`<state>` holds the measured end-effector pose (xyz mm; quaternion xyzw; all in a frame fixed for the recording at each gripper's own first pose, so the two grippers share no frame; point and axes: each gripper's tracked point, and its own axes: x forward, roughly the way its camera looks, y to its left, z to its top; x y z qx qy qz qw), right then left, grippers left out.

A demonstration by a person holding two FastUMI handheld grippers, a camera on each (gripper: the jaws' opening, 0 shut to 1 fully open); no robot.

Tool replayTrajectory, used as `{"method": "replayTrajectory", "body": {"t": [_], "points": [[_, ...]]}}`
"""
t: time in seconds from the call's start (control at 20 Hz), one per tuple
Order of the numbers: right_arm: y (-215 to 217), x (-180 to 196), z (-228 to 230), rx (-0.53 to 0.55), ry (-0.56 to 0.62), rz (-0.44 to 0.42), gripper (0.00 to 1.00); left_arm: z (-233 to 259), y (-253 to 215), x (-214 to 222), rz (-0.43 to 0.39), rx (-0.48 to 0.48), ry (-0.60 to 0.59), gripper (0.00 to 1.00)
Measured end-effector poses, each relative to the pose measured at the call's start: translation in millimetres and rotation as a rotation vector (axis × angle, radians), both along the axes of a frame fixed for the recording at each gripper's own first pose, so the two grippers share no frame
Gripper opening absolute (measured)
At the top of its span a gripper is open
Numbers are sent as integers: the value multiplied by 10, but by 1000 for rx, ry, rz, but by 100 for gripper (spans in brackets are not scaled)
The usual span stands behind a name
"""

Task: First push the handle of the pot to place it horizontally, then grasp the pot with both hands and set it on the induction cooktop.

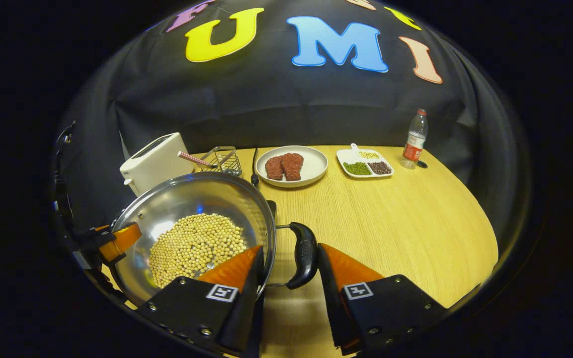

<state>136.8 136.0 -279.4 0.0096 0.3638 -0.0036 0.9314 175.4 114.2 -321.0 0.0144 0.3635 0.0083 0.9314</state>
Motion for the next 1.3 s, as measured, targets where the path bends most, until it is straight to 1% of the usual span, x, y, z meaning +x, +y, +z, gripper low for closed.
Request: {"method": "replayTrajectory", "body": {"t": [0.05, 0.15, 0.2, 0.25, 0.3, 0.4, 0.5, 0.55, 0.65, 0.7, 0.8, 0.85, 0.9, 0.95, 1.0, 1.05, 1.15, 1.3], "points": [[-65, 53, 151, -11, -64, 10, 66, 144, 78, 20, 17, 36, -50, 79], [-183, 93, 439, -23, -158, 30, 99, 492, 105, 84, 30, 93, -170, 97], [-269, 104, 536, -28, -189, 40, 97, 707, 81, 109, 42, 109, -226, 96], [-370, 107, 643, -32, -213, 48, 97, 913, 39, 58, 48, 115, -274, 99], [-470, 92, 749, -29, -233, 56, 97, 1109, -44, 32, 54, 112, -313, 99], [-705, 50, 999, -28, -283, 60, 97, 1462, -337, -50, 56, 92, -372, 92], [-982, -19, 1280, -43, -346, 64, 97, 1746, -707, -123, 40, 63, -424, 91], [-1121, -66, 1401, -50, -372, 64, 97, 1902, -887, -174, 31, 51, -447, 96], [-1393, -201, 1625, -63, -415, 62, 97, 2210, -1279, -287, 8, 17, -492, 96], [-1531, -269, 1741, -69, -441, 55, 97, 2354, -1463, -332, -6, 3, -513, 100], [-1792, -416, 1936, -81, -485, 48, 97, 2557, -1785, -449, -25, -12, -549, 91], [-1913, -500, 2005, -87, -501, 47, 97, 2670, -1950, -528, -34, -19, -563, 100], [-2008, -575, 2072, -89, -515, 48, 97, 2784, -2097, -623, -42, -28, -578, 99], [-2097, -652, 2132, -90, -527, 53, 97, 2882, -2236, -723, -51, -36, -596, 95], [-2203, -697, 2232, -92, -535, 62, 97, 2972, -2342, -802, -54, -35, -609, 95], [-2265, -780, 2283, -93, -543, 69, 97, 3014, -2433, -875, -59, -37, -620, 92], [-2382, -926, 2394, -92, -558, 66, 97, 3150, -2621, -1057, -76, -42, -634, 96], [-2471, -1074, 2580, -72, -595, 45, 96, 3355, -2779, -1251, -114, -27, -670, 96]]}}
